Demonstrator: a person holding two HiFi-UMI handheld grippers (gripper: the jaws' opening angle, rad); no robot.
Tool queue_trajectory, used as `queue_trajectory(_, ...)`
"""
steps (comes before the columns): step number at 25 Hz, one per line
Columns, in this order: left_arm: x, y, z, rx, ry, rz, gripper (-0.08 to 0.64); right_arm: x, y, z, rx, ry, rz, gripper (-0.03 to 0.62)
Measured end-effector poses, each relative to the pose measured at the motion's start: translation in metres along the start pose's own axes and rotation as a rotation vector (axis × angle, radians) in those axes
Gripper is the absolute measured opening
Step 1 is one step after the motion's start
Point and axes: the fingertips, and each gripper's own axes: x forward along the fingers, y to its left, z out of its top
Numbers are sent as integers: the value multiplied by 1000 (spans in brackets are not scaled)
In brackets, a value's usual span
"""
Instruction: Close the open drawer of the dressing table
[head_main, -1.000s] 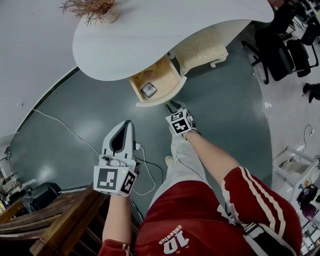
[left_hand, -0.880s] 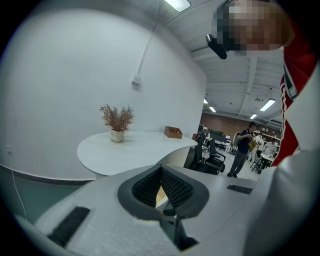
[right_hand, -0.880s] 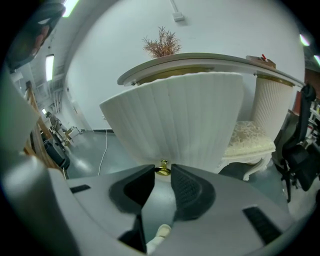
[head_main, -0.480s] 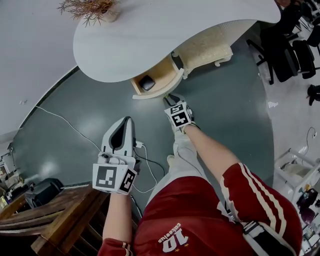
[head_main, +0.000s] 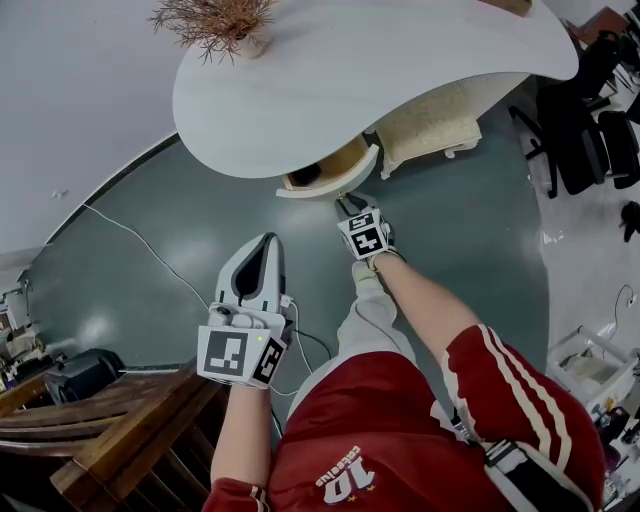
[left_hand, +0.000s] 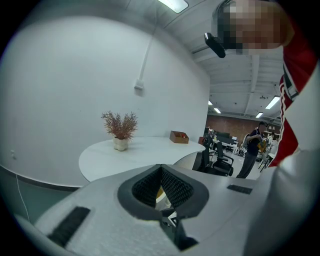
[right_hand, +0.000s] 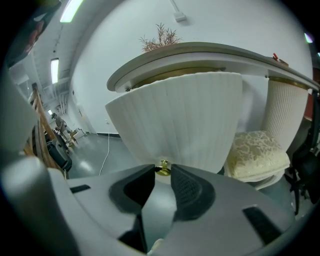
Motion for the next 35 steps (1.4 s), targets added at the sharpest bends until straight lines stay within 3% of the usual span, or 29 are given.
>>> queue_trajectory(17, 11, 39, -10, -55, 19, 44, 5, 36, -9, 37, -37, -69, 6, 104)
queue_trajectory(35, 32, 58, -12, -53, 30, 50, 5, 70, -21, 80, -42, -126, -16, 104)
